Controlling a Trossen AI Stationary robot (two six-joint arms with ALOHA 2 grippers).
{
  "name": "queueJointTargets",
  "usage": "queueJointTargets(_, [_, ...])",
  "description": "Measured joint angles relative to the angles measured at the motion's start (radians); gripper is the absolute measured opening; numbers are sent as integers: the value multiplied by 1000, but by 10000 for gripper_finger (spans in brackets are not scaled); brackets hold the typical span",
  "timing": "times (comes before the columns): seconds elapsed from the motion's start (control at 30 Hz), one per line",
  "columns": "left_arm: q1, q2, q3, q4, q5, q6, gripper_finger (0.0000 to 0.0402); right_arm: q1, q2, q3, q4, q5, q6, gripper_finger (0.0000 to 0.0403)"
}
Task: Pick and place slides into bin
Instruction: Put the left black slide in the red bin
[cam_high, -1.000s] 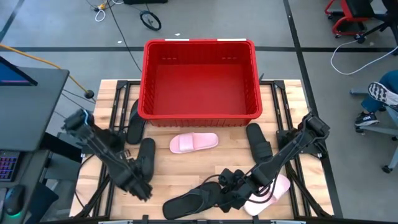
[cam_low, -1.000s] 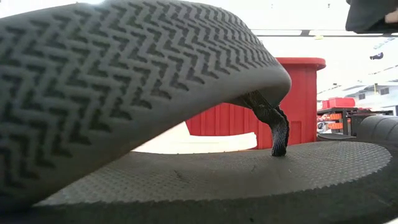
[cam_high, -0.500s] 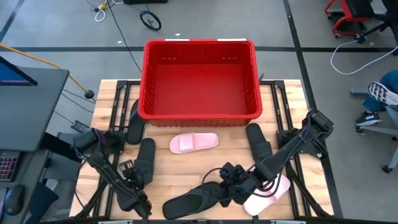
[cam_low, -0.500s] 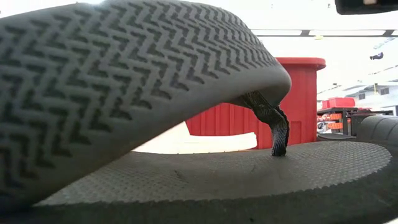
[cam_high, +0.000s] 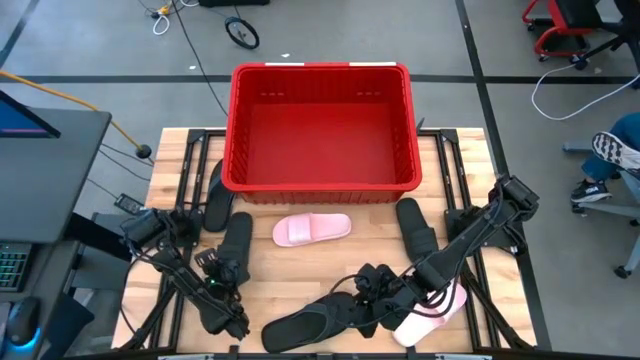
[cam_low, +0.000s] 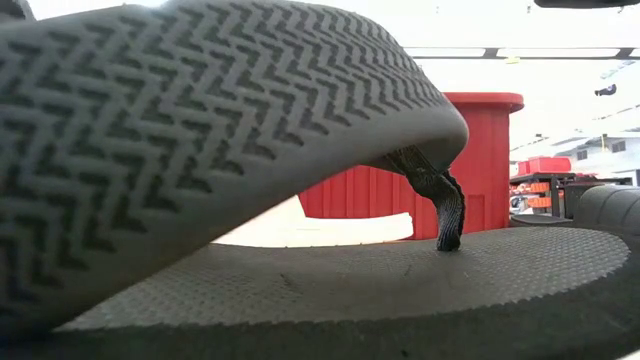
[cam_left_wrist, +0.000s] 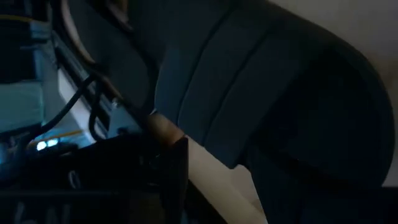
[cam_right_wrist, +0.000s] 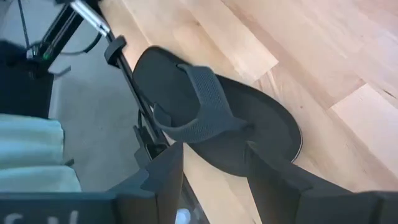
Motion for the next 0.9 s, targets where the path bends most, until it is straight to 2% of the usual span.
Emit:
queueJointTargets(0.13, [19, 0, -52, 11, 3, 5, 132, 12, 0, 0, 0, 1, -20, 175])
queueJointTargets(0.27, [42, 0, -67, 12, 11, 43, 38, 26, 0, 0, 0, 2, -20, 175])
queueJointTargets(0.33, [53, -1, -55, 15, 29, 65, 13, 33, 0, 0, 0, 2, -21, 175])
queueJointTargets(0.5, [69, -9, 53, 42, 127, 182, 5, 56, 0, 0, 0, 42, -30, 175])
queueJointTargets(0.73, [63, -11, 348, -44, 99, 185, 3, 81, 0, 0, 0, 98, -56, 175])
queueJointTargets(0.83, [70, -22, 389, -37, 97, 184, 6, 81, 0, 0, -1, 102, -79, 175])
queueJointTargets(0.9, [72, -24, 396, -34, 139, 194, 13, 81, 0, 0, 0, 102, -94, 175])
